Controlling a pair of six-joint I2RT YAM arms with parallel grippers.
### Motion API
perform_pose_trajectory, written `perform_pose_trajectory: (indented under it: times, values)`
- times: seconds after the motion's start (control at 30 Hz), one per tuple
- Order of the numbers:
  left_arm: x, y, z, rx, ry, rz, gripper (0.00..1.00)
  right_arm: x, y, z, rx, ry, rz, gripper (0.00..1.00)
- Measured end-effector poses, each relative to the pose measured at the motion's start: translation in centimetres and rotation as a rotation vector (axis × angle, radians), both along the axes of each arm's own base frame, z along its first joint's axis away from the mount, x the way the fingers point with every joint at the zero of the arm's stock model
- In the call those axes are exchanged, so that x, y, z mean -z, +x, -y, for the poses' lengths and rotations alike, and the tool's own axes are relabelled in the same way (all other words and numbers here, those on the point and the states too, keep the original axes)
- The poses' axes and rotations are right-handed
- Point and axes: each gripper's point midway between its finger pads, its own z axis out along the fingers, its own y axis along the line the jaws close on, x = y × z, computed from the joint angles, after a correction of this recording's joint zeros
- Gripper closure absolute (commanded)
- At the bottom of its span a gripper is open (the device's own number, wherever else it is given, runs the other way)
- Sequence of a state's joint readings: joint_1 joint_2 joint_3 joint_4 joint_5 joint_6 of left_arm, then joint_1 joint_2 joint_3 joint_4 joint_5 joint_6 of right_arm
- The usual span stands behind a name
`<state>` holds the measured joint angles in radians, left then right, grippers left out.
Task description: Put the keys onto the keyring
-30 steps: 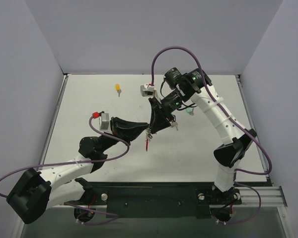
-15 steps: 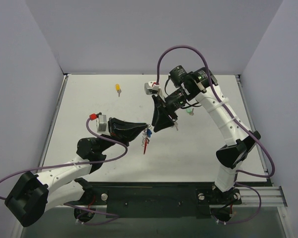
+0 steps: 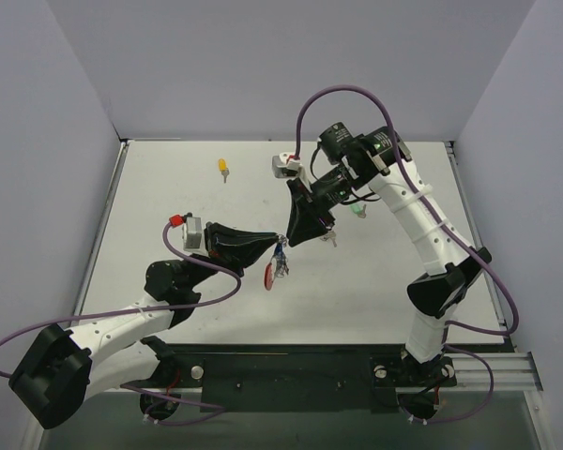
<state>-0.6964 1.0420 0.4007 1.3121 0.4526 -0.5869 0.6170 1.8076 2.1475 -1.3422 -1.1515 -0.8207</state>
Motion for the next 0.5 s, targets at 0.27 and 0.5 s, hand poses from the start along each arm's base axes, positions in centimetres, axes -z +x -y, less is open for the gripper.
perform_pose_trajectory:
  times: [0.27,0.5]
  values:
    - [0.17,0.09,0.09,0.001,0.004,-0.005,1.00,0.35,-0.75,-0.60,-0.030,-0.012,0.003,0.87]
    - [0.17,0.08,0.09,0.002,0.004,-0.005,1.00,0.49,-0.94,-0.76,-0.040,-0.017,0.014,0.96]
